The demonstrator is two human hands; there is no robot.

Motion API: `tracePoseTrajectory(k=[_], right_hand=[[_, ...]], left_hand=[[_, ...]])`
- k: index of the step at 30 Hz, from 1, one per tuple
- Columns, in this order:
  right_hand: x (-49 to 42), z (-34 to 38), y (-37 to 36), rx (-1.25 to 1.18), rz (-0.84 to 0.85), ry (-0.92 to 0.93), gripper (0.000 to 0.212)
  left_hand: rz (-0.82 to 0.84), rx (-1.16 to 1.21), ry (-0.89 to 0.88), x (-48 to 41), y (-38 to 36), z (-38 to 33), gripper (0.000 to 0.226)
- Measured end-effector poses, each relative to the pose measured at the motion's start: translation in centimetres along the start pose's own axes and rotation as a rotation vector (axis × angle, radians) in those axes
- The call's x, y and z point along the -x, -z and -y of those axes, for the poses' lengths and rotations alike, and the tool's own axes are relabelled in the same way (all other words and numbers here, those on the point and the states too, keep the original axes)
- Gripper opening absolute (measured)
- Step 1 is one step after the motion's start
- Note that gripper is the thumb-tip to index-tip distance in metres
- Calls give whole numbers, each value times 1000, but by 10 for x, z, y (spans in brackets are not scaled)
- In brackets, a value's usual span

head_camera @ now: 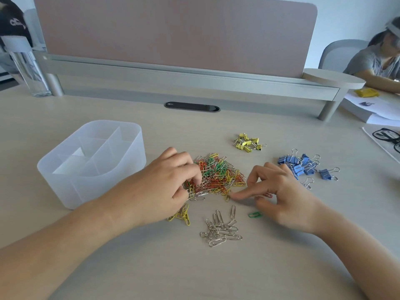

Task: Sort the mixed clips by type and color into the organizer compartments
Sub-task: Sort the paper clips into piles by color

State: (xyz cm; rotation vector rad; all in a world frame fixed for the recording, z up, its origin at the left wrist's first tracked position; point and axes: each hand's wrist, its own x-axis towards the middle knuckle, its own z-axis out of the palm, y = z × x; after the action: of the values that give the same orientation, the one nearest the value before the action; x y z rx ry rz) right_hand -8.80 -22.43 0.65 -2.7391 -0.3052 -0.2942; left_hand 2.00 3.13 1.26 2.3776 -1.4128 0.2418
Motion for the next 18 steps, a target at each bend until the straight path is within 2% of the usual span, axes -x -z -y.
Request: tracePoseTrajectory(k=[8,11,15,18], right_hand=[[0,15,-1,-97,97,55,48],[-2,18,-5,-44,75,65,55],[-3,25,-12,76,73,56,55],[-5,32,-16,128,108,52,53]], left_hand=[[84,-1,-69,2,9,2,43],[125,-3,-97,2,10,-2,49],[60,-38,-31,4,18,-2,43],[102,-96,20,5,24,0,47]])
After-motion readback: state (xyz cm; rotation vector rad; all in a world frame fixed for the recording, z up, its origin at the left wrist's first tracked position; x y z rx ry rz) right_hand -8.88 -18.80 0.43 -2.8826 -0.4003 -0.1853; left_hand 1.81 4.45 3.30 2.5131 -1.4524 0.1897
